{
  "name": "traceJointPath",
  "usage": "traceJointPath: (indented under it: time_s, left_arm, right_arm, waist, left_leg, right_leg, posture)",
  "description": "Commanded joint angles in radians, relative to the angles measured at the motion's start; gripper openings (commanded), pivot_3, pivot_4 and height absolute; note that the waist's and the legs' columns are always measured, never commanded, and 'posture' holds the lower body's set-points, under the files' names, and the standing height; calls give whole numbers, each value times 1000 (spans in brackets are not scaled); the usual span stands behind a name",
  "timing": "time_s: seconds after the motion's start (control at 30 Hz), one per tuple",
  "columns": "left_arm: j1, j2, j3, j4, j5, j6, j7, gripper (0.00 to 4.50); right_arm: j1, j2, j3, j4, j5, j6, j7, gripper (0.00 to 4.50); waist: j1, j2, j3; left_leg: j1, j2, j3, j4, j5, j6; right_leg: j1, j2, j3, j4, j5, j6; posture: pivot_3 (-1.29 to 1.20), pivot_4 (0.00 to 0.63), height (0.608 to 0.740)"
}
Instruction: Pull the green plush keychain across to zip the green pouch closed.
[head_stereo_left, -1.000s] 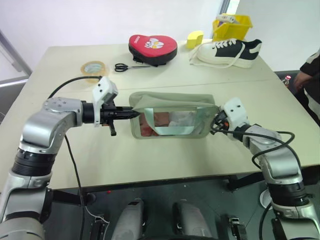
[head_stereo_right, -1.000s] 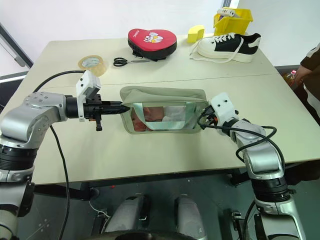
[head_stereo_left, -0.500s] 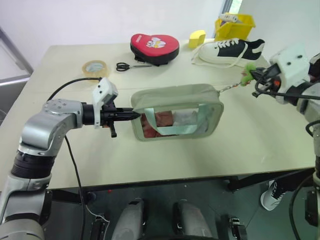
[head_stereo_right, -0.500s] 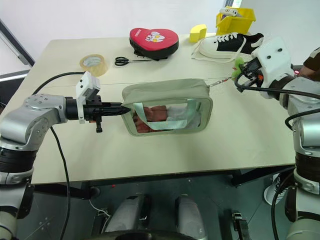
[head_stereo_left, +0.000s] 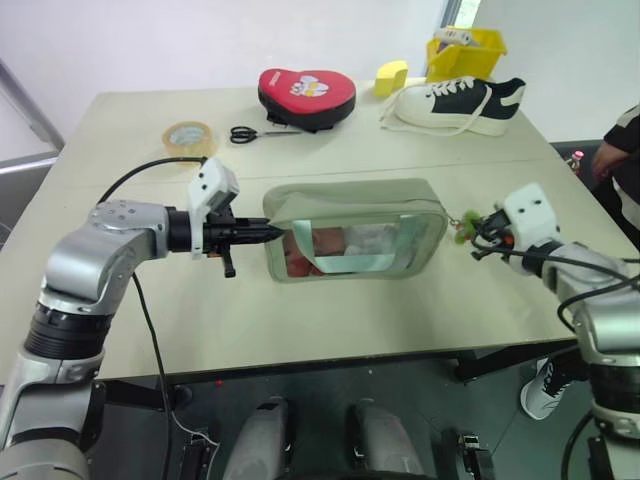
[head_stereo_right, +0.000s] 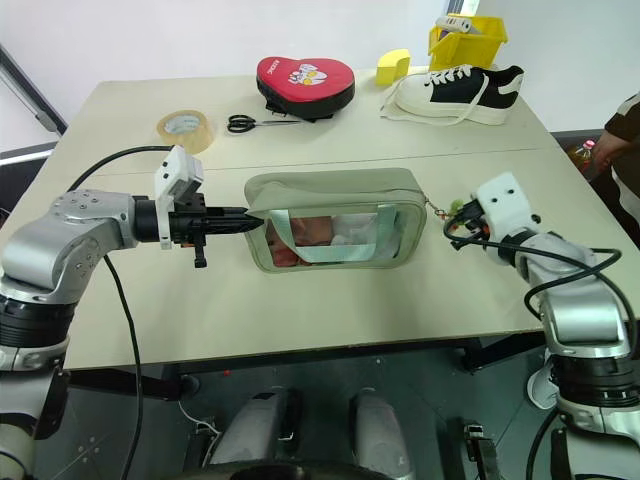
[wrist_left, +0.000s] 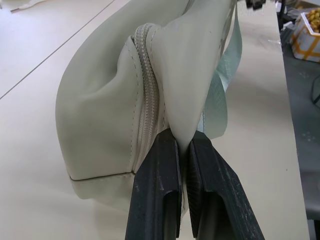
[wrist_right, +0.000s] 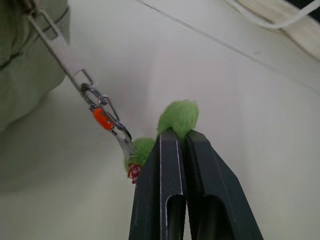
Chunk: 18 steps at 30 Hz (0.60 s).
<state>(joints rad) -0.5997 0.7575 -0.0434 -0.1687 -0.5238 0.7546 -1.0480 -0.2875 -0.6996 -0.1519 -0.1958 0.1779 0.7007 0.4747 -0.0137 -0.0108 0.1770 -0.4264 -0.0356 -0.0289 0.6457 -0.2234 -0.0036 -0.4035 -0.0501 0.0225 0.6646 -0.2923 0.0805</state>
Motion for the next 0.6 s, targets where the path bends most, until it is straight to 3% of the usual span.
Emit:
traceJointPath:
  time_s: [0.03,0.2,0.43,0.53,0.6]
  left_arm:
    - [2,11,17,-12,-3,0,2,0]
    - [2,8,16,-16,-9,4,9,0]
    - [12,9,21,-24,-13,4,20,0]
    - [14,11,23,-23,-10,2,26,0]
    - [11,10,25,-16,-10,-2,28,792]
  right_arm:
    - [-8,68,41,-13,-9,-11,-35,27]
    - [-22,126,101,13,-31,-32,-43,27]
    - [-46,70,107,-3,-13,-10,38,27]
    - [-78,20,61,-39,50,46,105,940]
    - [-92,-16,38,-53,79,68,144,1897]
  waist:
    - [0,0,0]
    - [1,0,0]
    - [1,0,0]
    - [2,0,0]
    - [2,0,0]
  left_leg:
    - [0,0,0,0,0,0]
    - [0,0,0,0,0,0]
    - [1,0,0,0,0,0]
    - [1,0,0,0,0,0]
    - [0,0,0,0,0,0]
  right_leg:
    - [0,0,0,0,0,0]
    - [0,1,0,0,0,0]
    - [0,1,0,0,0,0]
    - [0,1,0,0,0,0]
    - [0,1,0,0,0,0]
  posture:
    - [0,150,740]
    - [0,150,740]
    - [0,150,740]
    - [0,150,740]
    - [0,150,740]
